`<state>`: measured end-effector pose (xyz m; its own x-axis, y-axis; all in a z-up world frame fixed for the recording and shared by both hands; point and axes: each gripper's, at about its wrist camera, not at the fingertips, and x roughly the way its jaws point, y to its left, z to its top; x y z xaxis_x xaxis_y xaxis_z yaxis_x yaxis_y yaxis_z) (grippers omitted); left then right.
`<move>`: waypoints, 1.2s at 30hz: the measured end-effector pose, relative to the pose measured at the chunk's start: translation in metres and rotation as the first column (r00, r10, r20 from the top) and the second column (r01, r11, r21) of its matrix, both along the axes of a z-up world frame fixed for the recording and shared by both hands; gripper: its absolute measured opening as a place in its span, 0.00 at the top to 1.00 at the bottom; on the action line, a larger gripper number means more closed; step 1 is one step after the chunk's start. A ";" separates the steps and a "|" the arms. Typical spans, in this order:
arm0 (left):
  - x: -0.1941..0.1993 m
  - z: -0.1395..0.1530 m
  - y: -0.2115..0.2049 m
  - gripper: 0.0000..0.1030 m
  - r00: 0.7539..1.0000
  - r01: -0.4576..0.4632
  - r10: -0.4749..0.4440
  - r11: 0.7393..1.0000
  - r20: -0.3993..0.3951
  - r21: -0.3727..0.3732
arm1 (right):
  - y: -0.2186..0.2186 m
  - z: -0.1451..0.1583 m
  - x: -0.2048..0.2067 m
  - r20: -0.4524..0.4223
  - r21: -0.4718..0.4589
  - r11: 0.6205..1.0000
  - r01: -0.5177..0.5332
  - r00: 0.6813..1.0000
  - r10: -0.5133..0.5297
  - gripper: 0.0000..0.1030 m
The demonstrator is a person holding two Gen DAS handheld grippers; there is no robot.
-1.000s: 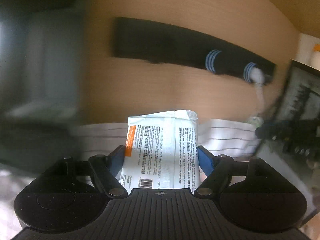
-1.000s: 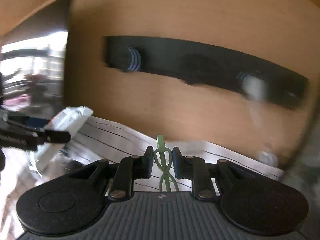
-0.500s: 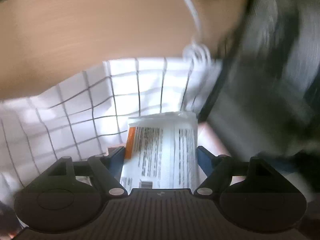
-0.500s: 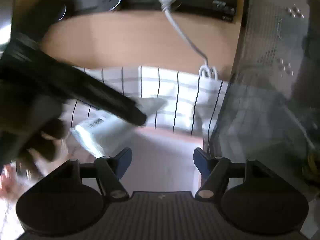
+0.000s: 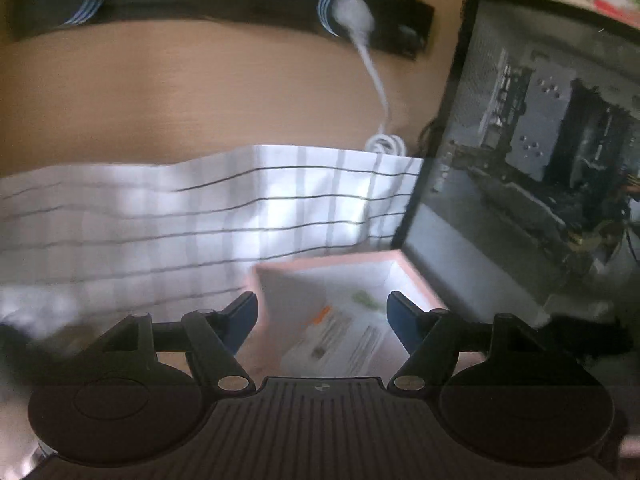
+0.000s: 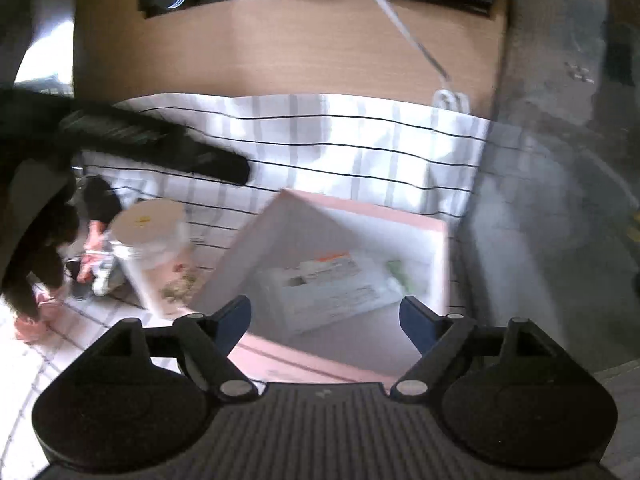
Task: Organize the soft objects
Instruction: 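Drop the white packet into the pink box with the left tool while the right tool carries the cord there, then grasp the pink scrunchie with the left tool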
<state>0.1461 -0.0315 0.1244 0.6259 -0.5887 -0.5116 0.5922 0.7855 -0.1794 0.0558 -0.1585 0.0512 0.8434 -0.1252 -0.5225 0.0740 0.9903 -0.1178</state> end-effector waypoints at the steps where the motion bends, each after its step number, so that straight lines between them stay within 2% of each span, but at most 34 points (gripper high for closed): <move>1: -0.010 -0.002 0.014 0.25 1.000 -0.018 0.018 1.000 0.002 -0.003 | 0.007 -0.001 -0.001 -0.002 -0.001 1.000 -0.014 1.000 0.014 0.18; 5: -0.049 -0.021 0.073 0.25 0.994 -0.105 0.105 0.994 -0.019 0.011 | 0.042 -0.013 0.003 -0.040 -0.009 0.996 -0.084 0.996 0.083 0.18; 8: -0.076 -0.040 0.116 0.25 0.977 -0.206 0.208 0.977 -0.038 0.047 | 0.072 -0.026 0.006 -0.078 -0.024 0.991 -0.133 0.988 0.131 0.18; 11: -0.096 -0.057 0.154 0.25 0.940 -0.334 0.338 0.939 -0.039 0.089 | 0.105 -0.037 0.007 -0.115 -0.050 0.978 -0.200 0.974 0.194 0.18; 14: -0.109 -0.067 0.187 0.25 0.904 -0.415 0.421 0.906 -0.079 0.087 | 0.137 -0.046 0.007 -0.139 -0.061 0.961 -0.268 0.956 0.258 0.18; 17: -0.120 -0.073 0.217 0.25 0.856 -0.501 0.509 0.860 -0.093 0.093 | 0.164 -0.051 0.005 -0.153 -0.084 0.944 -0.319 0.940 0.304 0.18; 21: -0.125 -0.077 0.243 0.25 0.828 -0.545 0.547 0.837 -0.118 0.054 | 0.188 -0.055 -0.001 -0.160 -0.113 0.924 -0.367 0.924 0.347 0.18; 25: -0.110 -0.081 0.238 0.25 0.861 -0.486 0.487 0.873 -0.146 0.040 | 0.198 -0.061 -0.010 -0.174 -0.136 0.916 -0.377 0.919 0.353 0.18; 30: -0.086 -0.098 0.208 0.25 0.914 -0.390 0.398 0.916 -0.083 0.098 | 0.189 -0.062 -0.023 -0.181 -0.135 0.929 -0.344 0.930 0.319 0.18; 33: -0.072 -0.110 0.196 0.25 0.927 -0.352 0.368 0.921 -0.075 0.169 | 0.182 -0.063 -0.029 -0.179 -0.140 0.937 -0.321 0.939 0.294 0.18; 36: -0.065 -0.118 0.193 0.26 0.924 -0.352 0.374 0.914 -0.084 0.201 | 0.175 -0.064 -0.030 -0.183 -0.132 0.948 -0.291 0.947 0.265 0.18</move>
<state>0.0809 0.1618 0.0063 0.7074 -0.2242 -0.6703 0.2431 0.9677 -0.0671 0.0255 0.0163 -0.0123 0.7625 0.0120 -0.6469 -0.2346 0.9369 -0.2592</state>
